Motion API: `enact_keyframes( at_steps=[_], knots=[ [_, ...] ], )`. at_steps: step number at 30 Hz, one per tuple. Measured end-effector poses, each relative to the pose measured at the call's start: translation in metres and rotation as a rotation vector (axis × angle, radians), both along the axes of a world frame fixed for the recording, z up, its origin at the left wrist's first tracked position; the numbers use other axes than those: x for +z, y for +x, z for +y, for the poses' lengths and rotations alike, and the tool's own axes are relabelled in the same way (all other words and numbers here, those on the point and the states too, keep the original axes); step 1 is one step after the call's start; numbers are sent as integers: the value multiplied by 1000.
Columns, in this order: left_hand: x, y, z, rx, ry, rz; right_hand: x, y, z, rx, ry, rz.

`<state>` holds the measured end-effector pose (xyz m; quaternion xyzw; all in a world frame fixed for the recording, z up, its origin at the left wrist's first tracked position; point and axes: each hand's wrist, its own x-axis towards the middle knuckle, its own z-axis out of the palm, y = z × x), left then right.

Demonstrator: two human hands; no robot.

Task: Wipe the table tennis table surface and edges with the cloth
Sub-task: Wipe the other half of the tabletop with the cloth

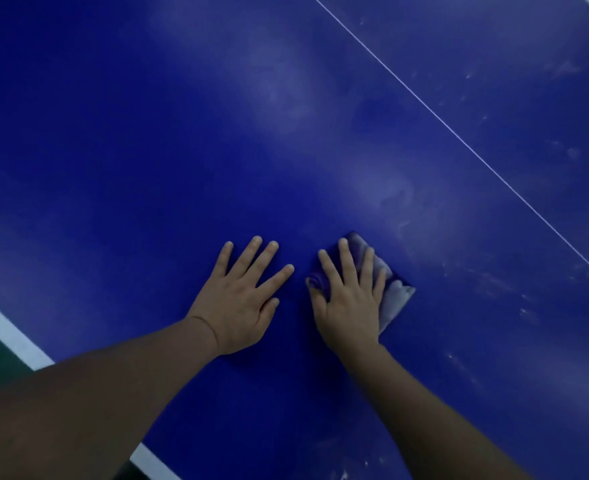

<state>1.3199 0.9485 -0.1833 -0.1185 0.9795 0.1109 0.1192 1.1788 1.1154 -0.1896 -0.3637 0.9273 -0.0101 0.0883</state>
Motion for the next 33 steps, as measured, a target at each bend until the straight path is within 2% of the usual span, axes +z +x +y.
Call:
enact_keyframes(
  at_steps=[3, 5, 8, 10, 11, 13, 15, 18, 20, 24, 25, 26, 30, 33],
  knots=[
    [-1, -17, -5, -40, -9, 6, 1, -38, -15, 124, -27, -3],
    [-3, -32, -9, -65, -11, 8, 1, -74, -22, 117, -32, 11],
    [-4, -54, -18, -112, -9, 11, 4, -119, -18, -207, -55, -8],
    [-4, -68, -22, -136, -8, 14, 5, -122, -9, -444, -72, -25],
    [-3, -76, -24, -137, -7, 17, 5, -114, -6, -497, -72, -18],
    [0, -92, -28, -126, -1, 24, 4, -89, -5, -459, -67, -5],
    [2, -110, -29, -123, 10, 21, 2, -72, -7, -298, -48, -6],
    [1, -134, -30, -132, 6, 24, 2, -93, -20, -161, -70, -27],
    [0, -150, -27, -125, -2, 30, 2, -122, -29, -172, -88, 5],
    [-1, -182, -23, -84, -1, 31, 2, -155, -30, -630, -102, -7],
    [-1, -192, -24, -70, 1, 42, 2, -151, -27, -686, -102, -11],
    [0, -202, -24, -60, 5, 56, 2, -143, -25, -681, -102, -14],
    [-1, -236, -25, -27, 10, 90, 1, -115, -21, -424, -78, -42],
    [-6, -238, -23, -21, -1, 98, 1, -144, -36, -385, -89, -46]
  ],
)
